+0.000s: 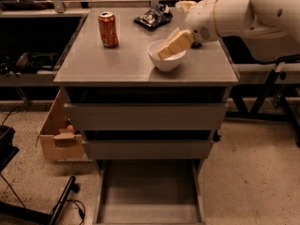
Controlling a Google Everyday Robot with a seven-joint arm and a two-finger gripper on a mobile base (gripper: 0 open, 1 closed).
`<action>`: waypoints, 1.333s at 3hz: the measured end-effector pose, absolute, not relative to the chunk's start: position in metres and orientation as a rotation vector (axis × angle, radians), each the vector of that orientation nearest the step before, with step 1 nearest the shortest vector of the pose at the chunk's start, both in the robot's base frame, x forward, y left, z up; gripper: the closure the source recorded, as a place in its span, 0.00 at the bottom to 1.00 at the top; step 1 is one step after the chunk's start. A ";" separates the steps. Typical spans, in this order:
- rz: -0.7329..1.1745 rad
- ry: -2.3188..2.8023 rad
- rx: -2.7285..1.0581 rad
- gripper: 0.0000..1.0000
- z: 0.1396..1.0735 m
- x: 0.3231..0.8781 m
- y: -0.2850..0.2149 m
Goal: Place coke can into bottom drawer
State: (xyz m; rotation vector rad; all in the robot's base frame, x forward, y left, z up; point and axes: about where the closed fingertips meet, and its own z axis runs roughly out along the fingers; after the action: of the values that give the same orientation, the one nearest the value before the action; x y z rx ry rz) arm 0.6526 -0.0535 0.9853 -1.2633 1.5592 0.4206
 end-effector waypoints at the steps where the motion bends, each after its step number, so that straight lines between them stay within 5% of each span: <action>1: 0.429 1.535 -1.209 0.00 0.989 0.666 -0.047; 2: 0.430 1.534 -1.209 0.00 0.989 0.669 -0.046; 4: 0.494 1.498 -1.064 0.00 0.993 0.775 -0.009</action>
Offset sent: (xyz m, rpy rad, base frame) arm 0.0142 0.0070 0.0034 0.0506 -0.0208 -0.0215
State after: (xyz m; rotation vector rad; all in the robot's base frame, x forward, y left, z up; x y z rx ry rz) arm 0.7746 -0.0092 0.9935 -1.0644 1.4980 0.4941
